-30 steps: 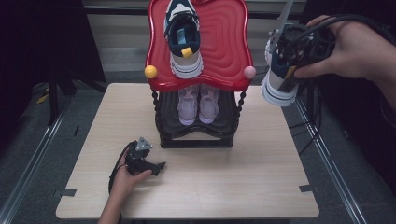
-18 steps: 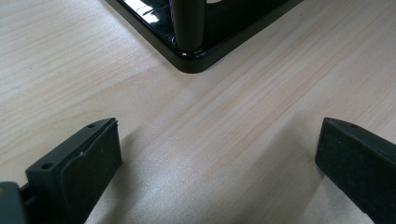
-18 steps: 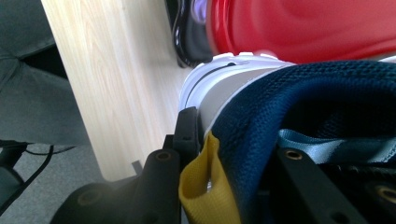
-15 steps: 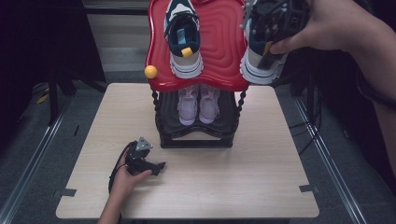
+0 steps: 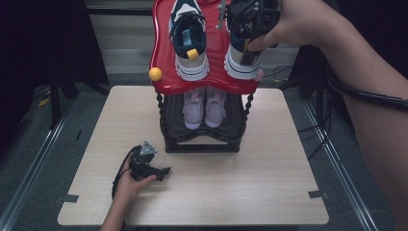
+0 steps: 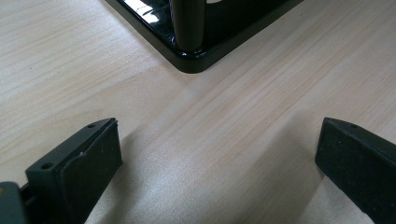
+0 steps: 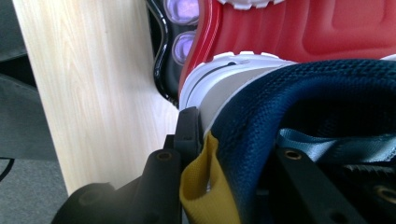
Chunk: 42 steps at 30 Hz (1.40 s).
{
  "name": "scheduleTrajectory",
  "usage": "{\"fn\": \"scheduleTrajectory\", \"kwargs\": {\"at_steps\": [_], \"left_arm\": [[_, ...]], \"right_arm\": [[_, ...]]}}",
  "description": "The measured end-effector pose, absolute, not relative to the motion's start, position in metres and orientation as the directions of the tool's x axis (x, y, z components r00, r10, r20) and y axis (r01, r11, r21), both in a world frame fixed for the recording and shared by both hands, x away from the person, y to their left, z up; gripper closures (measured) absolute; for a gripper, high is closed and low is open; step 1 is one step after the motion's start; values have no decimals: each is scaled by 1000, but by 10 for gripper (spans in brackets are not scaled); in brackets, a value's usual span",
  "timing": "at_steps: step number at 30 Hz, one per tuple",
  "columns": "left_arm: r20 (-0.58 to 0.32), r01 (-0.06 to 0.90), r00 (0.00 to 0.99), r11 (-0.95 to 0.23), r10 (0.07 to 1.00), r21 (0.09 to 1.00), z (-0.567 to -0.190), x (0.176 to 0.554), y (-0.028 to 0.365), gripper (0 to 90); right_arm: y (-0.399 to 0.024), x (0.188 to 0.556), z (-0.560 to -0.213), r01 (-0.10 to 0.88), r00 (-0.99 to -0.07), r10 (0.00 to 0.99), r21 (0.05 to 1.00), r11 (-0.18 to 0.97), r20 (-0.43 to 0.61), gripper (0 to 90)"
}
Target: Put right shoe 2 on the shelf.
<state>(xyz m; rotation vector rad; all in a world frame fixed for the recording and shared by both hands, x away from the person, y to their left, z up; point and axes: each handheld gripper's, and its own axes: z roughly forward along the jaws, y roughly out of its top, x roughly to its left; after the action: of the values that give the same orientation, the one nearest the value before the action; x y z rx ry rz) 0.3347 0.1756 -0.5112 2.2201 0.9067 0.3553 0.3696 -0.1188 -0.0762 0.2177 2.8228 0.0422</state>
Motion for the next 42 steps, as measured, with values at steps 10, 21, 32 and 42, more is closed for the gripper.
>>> {"fn": "scheduleTrajectory", "kwargs": {"at_steps": [10,21,32,42], "left_arm": [[-13,505,718,-508,696,698,-511,335,176,0],[-10,504,717,-508,697,698,-511,335,176,0],[-13,505,718,-507,696,698,-511,335,175,0],[-13,505,718,-508,696,698,-511,335,175,0]], "right_arm": [[-107,382,-89,99,-938,100,19,995,-332,716],[-98,395,-100,73,-933,78,27,997,-352,712],[-92,402,-104,53,-935,62,33,998,-350,704],[-94,404,-105,36,-934,48,40,999,-354,693]]}}
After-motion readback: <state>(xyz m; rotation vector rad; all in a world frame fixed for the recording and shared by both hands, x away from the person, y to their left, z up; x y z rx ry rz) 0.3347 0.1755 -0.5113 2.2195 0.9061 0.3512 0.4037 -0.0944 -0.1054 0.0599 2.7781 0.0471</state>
